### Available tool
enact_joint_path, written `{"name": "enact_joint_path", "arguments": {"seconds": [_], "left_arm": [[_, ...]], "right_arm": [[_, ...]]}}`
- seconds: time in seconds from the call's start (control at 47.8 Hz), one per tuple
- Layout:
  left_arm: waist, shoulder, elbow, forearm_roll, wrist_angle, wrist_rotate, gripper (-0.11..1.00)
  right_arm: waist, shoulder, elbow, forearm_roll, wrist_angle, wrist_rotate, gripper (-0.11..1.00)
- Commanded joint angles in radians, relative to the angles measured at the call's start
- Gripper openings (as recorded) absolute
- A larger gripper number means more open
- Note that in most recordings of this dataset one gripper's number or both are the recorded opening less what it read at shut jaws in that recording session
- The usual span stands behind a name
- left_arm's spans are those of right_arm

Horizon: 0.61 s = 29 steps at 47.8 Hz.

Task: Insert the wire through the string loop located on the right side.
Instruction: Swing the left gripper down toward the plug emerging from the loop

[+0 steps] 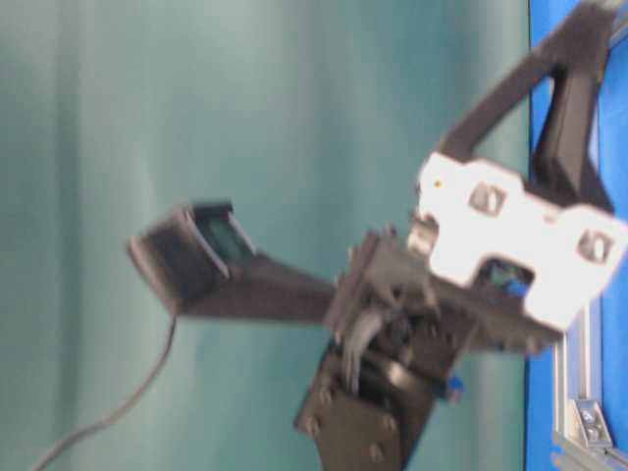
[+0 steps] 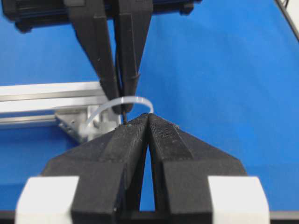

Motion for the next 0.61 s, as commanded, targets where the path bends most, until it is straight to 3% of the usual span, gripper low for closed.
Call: {"name": "enact_joint_path", "arguments": {"seconds": [0.0,0.272,0.377,0.586], "left_arm": [[0.008,-0.005,-0.054,0.003,0.029,0.002,0.0],[0.008,-0.003,-0.044,0.003,0.035,-0.002,0.03],[0.009,-0.003,-0.048,0.003,0.034,-0.002,0.22],[0.009,-0.003,-0.044,0.003,0.034,-0.003,0.82]], "right_arm": [[-0.002,-0.006,-0.015,0.002,-0.006,0.002,-0.03],[-0.002,-0.006,-0.015,0.0,-0.006,0.002,-0.03],[-0.002,-0.006,-0.017,0.002,-0.006,0.002,-0.03],[-0.002,-0.006,-0.017,0.0,-0.006,0.002,-0.03]]}}
